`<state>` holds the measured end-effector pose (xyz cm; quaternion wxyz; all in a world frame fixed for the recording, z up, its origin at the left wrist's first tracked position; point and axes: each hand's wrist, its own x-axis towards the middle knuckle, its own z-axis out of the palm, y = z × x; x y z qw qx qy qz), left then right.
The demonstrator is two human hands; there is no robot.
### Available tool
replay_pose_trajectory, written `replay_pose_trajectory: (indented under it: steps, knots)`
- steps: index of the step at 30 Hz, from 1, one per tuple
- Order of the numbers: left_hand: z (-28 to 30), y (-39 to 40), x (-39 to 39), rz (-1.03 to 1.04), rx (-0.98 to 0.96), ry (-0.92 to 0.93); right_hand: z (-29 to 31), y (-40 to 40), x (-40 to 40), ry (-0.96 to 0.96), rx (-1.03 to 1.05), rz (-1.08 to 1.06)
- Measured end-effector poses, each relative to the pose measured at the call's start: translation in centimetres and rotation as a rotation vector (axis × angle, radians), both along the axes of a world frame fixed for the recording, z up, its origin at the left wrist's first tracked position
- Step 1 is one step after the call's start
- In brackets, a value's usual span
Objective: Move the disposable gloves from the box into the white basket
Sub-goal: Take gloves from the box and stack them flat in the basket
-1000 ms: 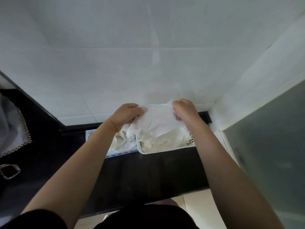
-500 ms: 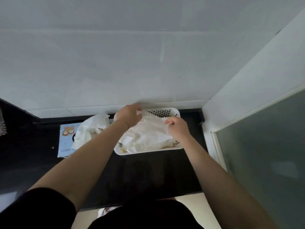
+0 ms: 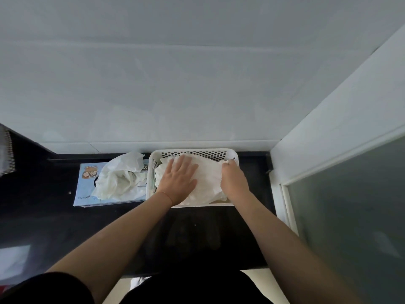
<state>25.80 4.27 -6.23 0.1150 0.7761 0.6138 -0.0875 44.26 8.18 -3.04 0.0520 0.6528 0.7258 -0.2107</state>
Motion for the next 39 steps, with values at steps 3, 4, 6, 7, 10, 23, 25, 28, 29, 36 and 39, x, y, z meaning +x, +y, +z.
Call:
replay_pose_trajectory:
  steps: [3, 4, 6, 7, 10, 23, 25, 28, 29, 36, 39]
  knots:
    - [-0.5, -0.1, -1.6, 0.042, -0.006, 0.003, -0.4, -0.2, -0.3, -0.071, 0.024, 0.079]
    - [-0.8, -0.2, -2.0, 0.048, -0.021, 0.003, -0.7, -0.3, -0.3, -0.09, 0.044, 0.104]
    - [-1.4, -0.5, -2.5, 0.068, -0.073, 0.002, -1.3, -0.6, -0.3, -0.123, 0.078, 0.151]
    - [-1.6, -0.5, -2.6, 0.073, -0.094, 0.006, -1.5, -0.7, -0.3, -0.141, 0.089, 0.175]
    - [-1.7, -0.4, -2.6, 0.064, -0.114, 0.007, -1.8, -1.0, -0.6, -0.19, 0.111, 0.195]
    - [2.7, -0.8, -9.4, 0.322, 0.483, -0.336, 3.1, -1.7, -10.2, 0.045, 0.201, 0.133]
    - [3.1, -1.2, -12.3, 0.422, 0.424, -0.274, 3.2, -2.3, -12.4, 0.067, 0.179, 0.157]
    - [3.7, -1.8, -16.0, 0.507, 0.204, -0.182, 3.3, -3.2, -15.3, 0.089, 0.158, 0.161]
    - [3.8, -1.8, -16.9, 0.524, 0.142, -0.183, 3.3, -3.4, -16.1, 0.09, 0.151, 0.156]
    - [4.9, -2.1, -21.6, 0.726, 0.112, -0.542, 4.4, -4.1, -20.3, 0.188, 0.121, 0.083]
    - [6.8, -1.6, -22.8, 0.861, 0.11, -0.78, 5.5, -3.9, -21.6, 0.293, 0.123, 0.034]
